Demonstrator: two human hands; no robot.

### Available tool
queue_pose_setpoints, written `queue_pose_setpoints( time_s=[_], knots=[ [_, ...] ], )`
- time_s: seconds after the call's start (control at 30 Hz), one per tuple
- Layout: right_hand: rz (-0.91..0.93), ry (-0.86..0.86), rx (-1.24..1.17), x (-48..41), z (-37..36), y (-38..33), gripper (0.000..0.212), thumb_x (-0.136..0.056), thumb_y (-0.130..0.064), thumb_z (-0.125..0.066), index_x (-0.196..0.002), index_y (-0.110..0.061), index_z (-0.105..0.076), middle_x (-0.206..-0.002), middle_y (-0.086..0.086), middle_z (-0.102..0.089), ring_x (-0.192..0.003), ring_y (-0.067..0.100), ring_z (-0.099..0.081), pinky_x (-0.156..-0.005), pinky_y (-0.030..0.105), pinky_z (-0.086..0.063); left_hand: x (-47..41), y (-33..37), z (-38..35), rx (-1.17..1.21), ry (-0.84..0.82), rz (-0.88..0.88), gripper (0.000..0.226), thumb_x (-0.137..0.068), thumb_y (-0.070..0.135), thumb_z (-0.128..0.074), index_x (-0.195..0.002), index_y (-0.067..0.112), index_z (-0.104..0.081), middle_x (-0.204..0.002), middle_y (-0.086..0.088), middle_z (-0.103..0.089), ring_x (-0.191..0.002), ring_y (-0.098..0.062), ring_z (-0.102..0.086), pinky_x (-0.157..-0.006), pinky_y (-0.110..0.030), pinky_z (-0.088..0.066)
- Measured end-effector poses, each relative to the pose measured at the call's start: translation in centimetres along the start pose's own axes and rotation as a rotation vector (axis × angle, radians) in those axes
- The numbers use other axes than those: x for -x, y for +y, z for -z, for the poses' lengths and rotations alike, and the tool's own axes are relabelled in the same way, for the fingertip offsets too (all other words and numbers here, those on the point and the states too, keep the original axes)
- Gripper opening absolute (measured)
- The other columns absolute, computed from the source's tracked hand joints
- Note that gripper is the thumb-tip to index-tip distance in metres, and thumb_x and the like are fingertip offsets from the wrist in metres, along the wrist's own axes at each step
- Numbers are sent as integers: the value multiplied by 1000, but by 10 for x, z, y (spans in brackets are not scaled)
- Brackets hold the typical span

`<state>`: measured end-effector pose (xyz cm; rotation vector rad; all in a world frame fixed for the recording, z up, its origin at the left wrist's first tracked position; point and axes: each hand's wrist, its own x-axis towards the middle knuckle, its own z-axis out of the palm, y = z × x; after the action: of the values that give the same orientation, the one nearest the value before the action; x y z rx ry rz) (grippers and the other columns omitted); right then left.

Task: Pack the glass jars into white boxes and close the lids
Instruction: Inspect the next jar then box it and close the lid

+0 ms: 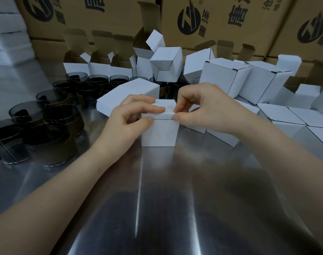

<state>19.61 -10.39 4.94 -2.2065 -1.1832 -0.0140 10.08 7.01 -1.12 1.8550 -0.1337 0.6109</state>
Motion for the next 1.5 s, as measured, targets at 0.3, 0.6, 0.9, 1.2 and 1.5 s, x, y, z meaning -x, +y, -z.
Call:
queue_pose_setpoints(
  time_s=[0.3, 0.6, 0.9, 1.2, 1.5],
  knots=[
    [40, -40, 114, 0, 0, -1, 7, -80, -14, -70, -75, -14, -66, -81, -2, -71, -80, 13, -66, -77, 38, -53, -1, -10, 1, -84, 2, -38, 22, -73, 21, -73, -92, 31, -71, -124, 2, -60, -131, -14, -46, -112, -41, -37],
    [117, -27, 261, 1, -1, -5, 5, -83, -14, -68, -80, -12, -70, -78, -7, -68, -76, 11, -62, -75, 31, -49, -4, -12, 2, -180, -3, -109, 34, -82, 4, -74, -97, 33, -67, -120, 8, -62, -135, -15, -40, -113, -28, -31],
    [171, 6, 366, -1, -4, -1, 8, -85, -18, -68, -80, -12, -68, -78, -4, -64, -76, 13, -57, -74, 37, -49, -4, -17, -5, -299, 65, -246, 22, -84, 0, -70, -102, 12, -72, -114, -2, -64, -126, -29, -49, -109, -35, -36],
    [203, 110, 383, -3, -38, 15, 38, -82, -40, -72, -94, -15, -45, -87, -6, -47, -80, 15, -41, -73, 26, -24, -1, -19, -3, -642, 115, -448, 22, -89, 10, -64, -109, 9, -74, -116, -14, -64, -111, -32, -57, -96, -35, -42],
    [140, 163, 546, -12, -42, 29, 36, -93, -38, -60, -122, -19, -53, -126, -7, -58, -118, 19, -50, -103, 34, -20, -4, -10, 9, -893, 295, -129, 51, -84, 22, -57, -134, 11, -55, -140, -13, -50, -138, -34, -35, -113, -55, -26]
  ],
)
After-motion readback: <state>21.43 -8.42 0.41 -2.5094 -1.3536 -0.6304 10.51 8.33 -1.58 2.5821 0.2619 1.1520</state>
